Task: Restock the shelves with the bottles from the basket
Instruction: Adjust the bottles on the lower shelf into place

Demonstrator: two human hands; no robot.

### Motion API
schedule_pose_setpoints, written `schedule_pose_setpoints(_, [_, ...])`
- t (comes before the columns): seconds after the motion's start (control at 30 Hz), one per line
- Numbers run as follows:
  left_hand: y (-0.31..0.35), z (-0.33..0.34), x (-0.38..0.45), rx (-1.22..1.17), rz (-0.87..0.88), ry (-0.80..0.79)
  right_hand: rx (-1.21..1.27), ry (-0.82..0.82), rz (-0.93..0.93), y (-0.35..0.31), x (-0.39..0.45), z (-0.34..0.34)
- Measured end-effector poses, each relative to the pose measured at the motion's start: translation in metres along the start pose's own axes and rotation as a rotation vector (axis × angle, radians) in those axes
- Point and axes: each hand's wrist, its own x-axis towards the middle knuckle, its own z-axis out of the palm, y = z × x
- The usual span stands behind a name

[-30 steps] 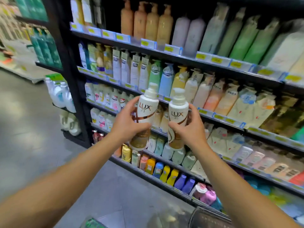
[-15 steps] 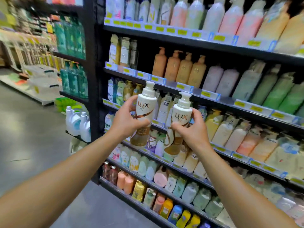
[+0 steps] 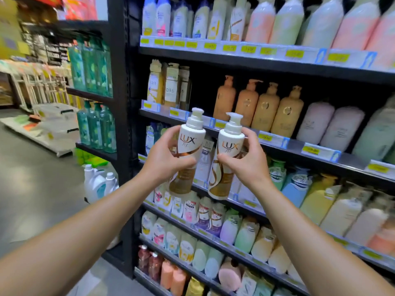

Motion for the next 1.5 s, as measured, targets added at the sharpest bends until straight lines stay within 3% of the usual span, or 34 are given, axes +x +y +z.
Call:
schedule_pose_setpoints(0.4, [-0.051, -0.021, 0.129, -0.031, 0.018, 0.030, -0.035, 0.052, -0.216, 0.005, 0.145, 0.033])
schedule_pose_setpoints(0.77, [-0.097, -0.053, 0.230, -0.083, 0.086, -0.047, -0.013, 0.246, -0.376, -0.006, 0.235, 0.089])
schedule_pose_setpoints(0.93, [-0.125, -0.076, 0.264, -0.114, 0.126, -0.100, -0.061, 0.287, -0.342, 0.004, 0.257, 0.129])
schedule_pose_setpoints(1.17, [-0.152, -0.107, 0.292, -0.127, 0.166, -0.117, -0.117, 0.218, -0.265, 0.019, 0.271, 0.176])
schedule_pose_setpoints(1.5, [-0.169, -0.122, 0.317, -0.154, 0.166, -0.103, -0.084, 0.199, -0.092, 0.040, 0.292, 0.197])
